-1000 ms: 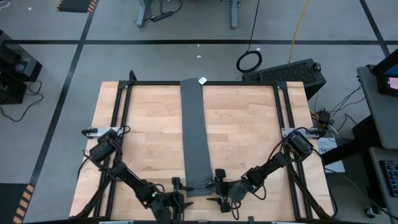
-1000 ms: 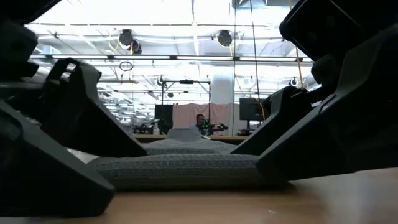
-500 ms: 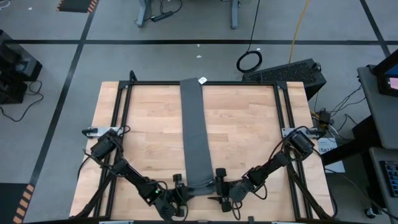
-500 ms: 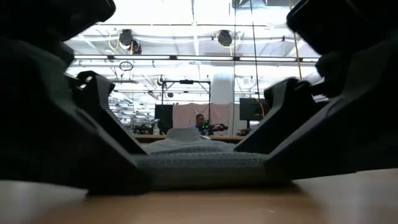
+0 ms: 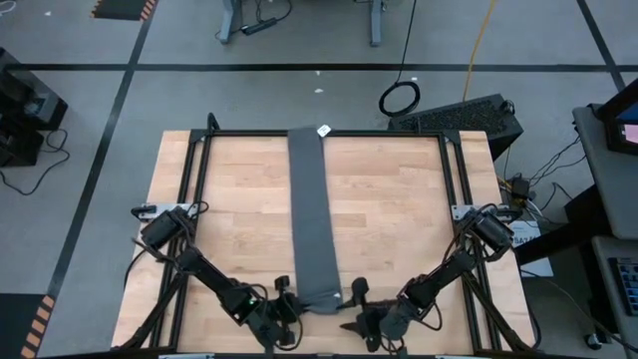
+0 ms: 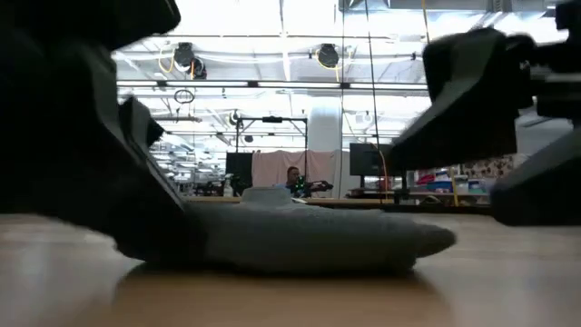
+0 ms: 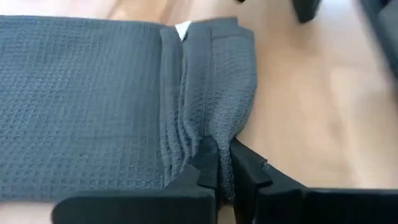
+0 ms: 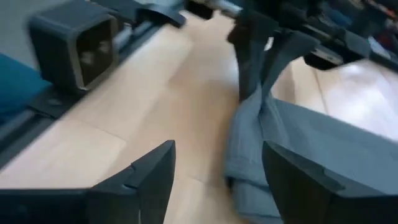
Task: Roll towel into tight, uniform cylinder
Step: Roll the towel
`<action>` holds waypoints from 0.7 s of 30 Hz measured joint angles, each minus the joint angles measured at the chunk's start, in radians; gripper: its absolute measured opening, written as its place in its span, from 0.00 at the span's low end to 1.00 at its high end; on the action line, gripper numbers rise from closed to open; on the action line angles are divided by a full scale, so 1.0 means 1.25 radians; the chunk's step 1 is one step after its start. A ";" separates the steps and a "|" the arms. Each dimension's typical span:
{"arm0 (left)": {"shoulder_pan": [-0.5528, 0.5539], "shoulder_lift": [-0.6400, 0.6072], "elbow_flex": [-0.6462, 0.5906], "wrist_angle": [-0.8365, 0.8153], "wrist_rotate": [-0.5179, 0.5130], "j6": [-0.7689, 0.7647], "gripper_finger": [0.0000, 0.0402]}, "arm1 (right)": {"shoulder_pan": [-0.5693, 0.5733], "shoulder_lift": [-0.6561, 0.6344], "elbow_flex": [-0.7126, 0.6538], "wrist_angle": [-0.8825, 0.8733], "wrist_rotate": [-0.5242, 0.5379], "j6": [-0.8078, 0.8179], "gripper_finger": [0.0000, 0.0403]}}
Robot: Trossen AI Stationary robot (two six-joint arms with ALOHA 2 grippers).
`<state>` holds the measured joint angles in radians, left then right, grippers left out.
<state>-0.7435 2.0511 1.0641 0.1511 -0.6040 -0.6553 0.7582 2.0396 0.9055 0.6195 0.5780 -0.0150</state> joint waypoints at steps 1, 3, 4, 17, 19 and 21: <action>0.002 -0.010 0.000 0.001 0.015 -0.012 0.04 | 0.000 0.000 0.009 -0.013 -0.001 -0.014 0.56; 0.012 -0.030 0.000 0.006 0.044 -0.031 0.03 | -0.001 -0.001 0.027 -0.048 0.001 -0.032 0.56; 0.018 -0.040 0.001 0.009 0.055 -0.037 0.03 | -0.002 -0.001 0.038 -0.069 0.002 -0.039 0.55; 0.067 -0.071 0.000 0.020 0.207 -0.121 0.05 | -0.035 -0.001 0.084 -0.184 -0.005 0.089 0.51; 0.068 -0.071 -0.006 0.021 0.210 -0.137 0.05 | -0.039 -0.001 0.084 -0.205 -0.027 0.113 0.46; 0.068 -0.071 -0.014 0.021 0.210 -0.149 0.05 | -0.044 -0.001 0.084 -0.216 -0.056 0.132 0.40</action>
<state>-0.6590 1.9621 1.0464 0.1775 -0.3416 -0.8421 0.7029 2.0380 1.0103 0.3495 0.5083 0.1497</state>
